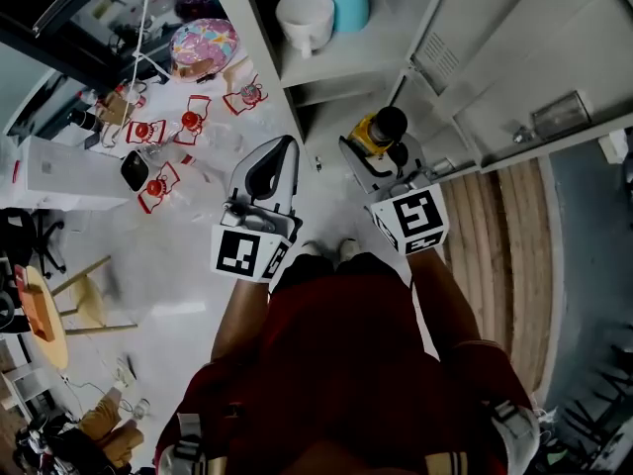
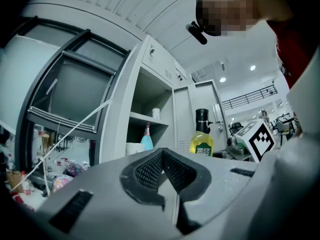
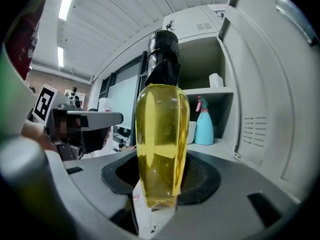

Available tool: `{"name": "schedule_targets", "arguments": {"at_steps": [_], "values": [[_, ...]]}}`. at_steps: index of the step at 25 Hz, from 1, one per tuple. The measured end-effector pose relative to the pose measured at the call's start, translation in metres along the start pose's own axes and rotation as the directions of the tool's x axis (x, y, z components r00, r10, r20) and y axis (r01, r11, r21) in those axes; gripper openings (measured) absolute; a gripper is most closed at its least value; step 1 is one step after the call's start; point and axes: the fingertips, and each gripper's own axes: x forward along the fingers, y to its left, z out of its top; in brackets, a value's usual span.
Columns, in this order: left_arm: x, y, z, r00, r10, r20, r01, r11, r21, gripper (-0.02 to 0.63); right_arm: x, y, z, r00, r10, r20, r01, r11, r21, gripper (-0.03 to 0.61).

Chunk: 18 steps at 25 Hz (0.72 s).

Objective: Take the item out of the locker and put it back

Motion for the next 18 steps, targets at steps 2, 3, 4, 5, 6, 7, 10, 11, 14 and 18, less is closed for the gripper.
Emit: {"name": "schedule_targets", "arguments": {"at_steps": [2,3,4,5,6,7,10,11,14,18], "values": [[0.000,0.004,-0.006,1.000,0.001,0.003,-0.001,1.000,-0.007,0.006,0.003,0.001,-0.006,1.000,-0.004,-0.006,0.004,1.000,0.001,0.190],[0.000,0.006,-0.008,1.000,0.001,0.003,-0.001,1.000,-0.010,0.006,0.005,0.001,-0.010,1.000,-0.006,-0.009,0.006,1.000,0.002,0.190],[0.001,0.007,-0.011,1.000,0.000,0.004,0.000,1.000,-0.013,0.006,0.007,0.001,-0.013,1.000,-0.007,-0.012,0.007,1.000,0.003,0.190],[0.002,0.009,-0.014,1.000,0.000,0.005,0.000,1.000,-0.015,0.006,0.008,0.001,-0.016,1.000,-0.007,-0.015,0.008,1.000,0.003,0.190],[0.003,0.010,-0.017,1.000,-0.001,0.006,0.001,1.000,-0.017,0.006,0.011,0.001,-0.020,1.000,-0.008,-0.018,0.008,1.000,0.003,0.190],[0.004,0.012,-0.020,1.000,-0.002,0.007,0.002,1.000,-0.018,0.006,0.013,0.000,-0.025,1.000,-0.008,-0.021,0.008,1.000,0.002,0.190],[0.006,0.016,-0.033,1.000,-0.004,0.008,0.004,1.000,-0.020,0.006,0.020,-0.001,-0.039,1.000,-0.008,-0.028,0.008,1.000,0.002,0.190],[0.007,0.017,-0.038,1.000,-0.004,0.009,0.004,1.000,-0.020,0.006,0.021,-0.001,-0.044,1.000,-0.009,-0.028,0.009,1.000,0.003,0.190],[0.008,0.023,-0.053,1.000,-0.001,0.012,0.002,1.000,-0.022,0.006,0.028,-0.002,-0.060,0.999,-0.013,-0.030,0.013,1.000,0.008,0.190],[0.009,0.024,-0.066,1.000,-0.002,0.012,0.002,1.000,-0.016,0.006,0.032,-0.001,-0.078,0.999,-0.013,-0.041,0.013,1.000,0.004,0.190]]}}
